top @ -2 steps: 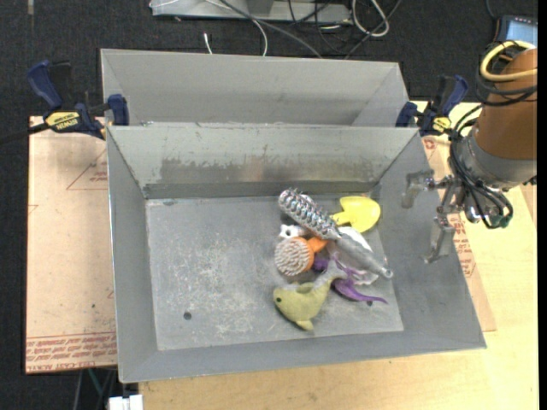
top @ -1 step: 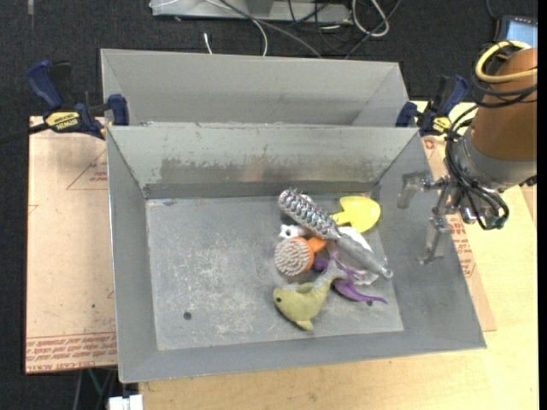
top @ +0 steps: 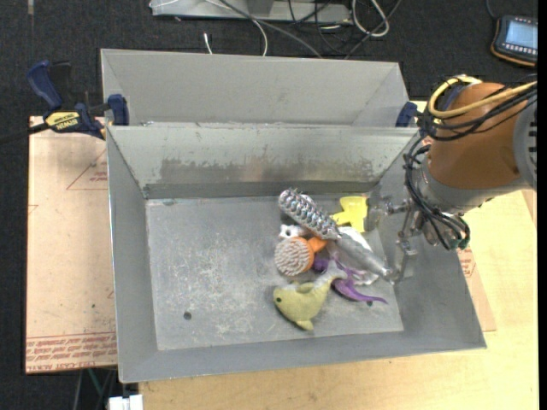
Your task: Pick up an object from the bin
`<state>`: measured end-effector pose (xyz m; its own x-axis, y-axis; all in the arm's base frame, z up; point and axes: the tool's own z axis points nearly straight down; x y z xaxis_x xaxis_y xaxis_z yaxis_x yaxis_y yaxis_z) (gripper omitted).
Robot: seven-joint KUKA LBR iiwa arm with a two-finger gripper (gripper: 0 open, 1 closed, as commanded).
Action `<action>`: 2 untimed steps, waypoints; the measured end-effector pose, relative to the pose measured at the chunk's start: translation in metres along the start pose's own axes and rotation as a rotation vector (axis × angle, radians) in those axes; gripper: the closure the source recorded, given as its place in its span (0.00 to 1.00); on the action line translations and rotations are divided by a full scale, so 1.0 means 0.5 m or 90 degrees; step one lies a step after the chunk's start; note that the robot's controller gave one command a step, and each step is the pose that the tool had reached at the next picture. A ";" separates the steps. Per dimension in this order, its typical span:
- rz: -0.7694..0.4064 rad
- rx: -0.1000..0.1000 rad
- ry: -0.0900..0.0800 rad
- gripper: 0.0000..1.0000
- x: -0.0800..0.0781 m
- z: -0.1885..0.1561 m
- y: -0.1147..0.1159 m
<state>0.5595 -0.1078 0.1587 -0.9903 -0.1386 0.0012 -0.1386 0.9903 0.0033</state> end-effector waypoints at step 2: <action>-0.118 0.001 -0.004 0.00 -0.079 0.136 0.118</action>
Offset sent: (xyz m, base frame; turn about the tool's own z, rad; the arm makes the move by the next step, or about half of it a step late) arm 0.0295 0.0631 -0.0680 -0.1875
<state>0.5903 -0.0439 0.0910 -0.9480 -0.3182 -0.0058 -0.3182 0.9480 0.0007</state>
